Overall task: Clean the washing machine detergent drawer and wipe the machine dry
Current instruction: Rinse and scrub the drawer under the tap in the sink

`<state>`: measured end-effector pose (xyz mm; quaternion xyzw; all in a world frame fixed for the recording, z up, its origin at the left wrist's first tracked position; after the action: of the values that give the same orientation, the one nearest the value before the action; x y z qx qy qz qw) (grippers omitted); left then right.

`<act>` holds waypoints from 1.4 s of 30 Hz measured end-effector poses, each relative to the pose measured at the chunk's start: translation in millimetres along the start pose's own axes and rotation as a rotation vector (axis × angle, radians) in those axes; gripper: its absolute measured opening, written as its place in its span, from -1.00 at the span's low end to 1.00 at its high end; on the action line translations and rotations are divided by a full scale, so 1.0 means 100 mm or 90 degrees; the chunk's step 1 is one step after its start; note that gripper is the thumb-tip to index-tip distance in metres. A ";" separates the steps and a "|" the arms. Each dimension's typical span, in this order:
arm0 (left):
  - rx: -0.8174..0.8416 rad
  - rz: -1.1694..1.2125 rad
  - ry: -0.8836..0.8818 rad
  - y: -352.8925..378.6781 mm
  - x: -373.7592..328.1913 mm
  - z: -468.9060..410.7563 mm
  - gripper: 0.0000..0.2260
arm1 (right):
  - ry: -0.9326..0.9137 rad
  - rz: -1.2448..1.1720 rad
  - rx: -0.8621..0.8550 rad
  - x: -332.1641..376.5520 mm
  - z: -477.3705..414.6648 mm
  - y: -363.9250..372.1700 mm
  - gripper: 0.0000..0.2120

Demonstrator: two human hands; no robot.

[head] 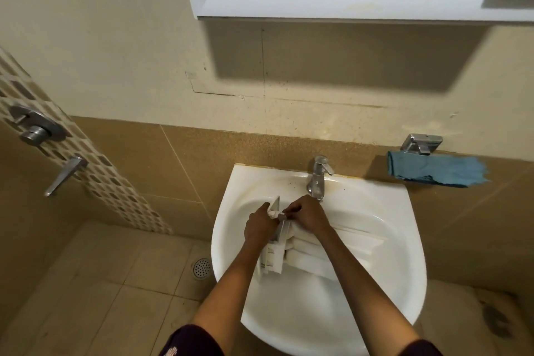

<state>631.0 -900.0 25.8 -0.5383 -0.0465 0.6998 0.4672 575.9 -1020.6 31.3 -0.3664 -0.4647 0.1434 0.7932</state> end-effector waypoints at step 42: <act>-0.069 0.123 0.149 0.06 0.04 0.40 -0.75 | 0.480 -0.962 0.008 -0.66 -0.17 -0.01 -0.68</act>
<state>595.9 -883.3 36.4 -0.6426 0.0224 0.6706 0.3698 555.7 -1065.8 -14.9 0.0242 -0.2884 -0.5548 0.7801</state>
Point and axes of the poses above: each hand's wrist, its own z-axis away from the middle knuckle, its own y-axis out of the palm, x = y × z, the point moved 4 cm from there along -z, towards the middle knuckle, and after that the axes turned 8 degrees about z, right-handed, at the moved point
